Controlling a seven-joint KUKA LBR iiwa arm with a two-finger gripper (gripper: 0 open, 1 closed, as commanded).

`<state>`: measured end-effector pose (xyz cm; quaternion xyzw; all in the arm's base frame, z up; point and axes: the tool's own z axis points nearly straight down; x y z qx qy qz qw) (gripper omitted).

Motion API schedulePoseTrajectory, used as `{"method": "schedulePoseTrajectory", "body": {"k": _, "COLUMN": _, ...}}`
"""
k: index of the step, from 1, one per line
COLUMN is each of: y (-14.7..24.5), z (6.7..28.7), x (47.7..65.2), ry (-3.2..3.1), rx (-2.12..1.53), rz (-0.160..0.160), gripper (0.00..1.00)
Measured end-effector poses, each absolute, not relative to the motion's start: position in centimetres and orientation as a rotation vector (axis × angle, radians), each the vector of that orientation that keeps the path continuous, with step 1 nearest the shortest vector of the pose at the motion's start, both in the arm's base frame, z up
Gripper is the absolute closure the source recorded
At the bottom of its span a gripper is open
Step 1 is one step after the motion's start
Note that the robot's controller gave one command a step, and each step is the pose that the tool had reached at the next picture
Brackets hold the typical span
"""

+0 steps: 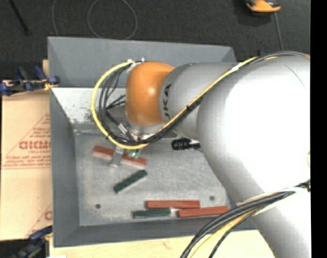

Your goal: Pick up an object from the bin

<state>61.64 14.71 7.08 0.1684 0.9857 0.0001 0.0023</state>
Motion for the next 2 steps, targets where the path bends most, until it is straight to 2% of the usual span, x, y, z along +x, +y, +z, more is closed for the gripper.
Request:
{"method": "schedulePoseTrajectory", "body": {"k": 1, "y": 14.6, "z": 8.0, "x": 61.8, "ry": 3.092, "rx": 0.528, "rz": 0.0, "gripper": 1.0}}
{"method": "schedulePoseTrajectory", "body": {"k": 2, "y": 14.6, "z": 17.9, "x": 62.1, "ry": 3.087, "rx": 0.523, "rz": 0.007, "gripper": 1.0}}
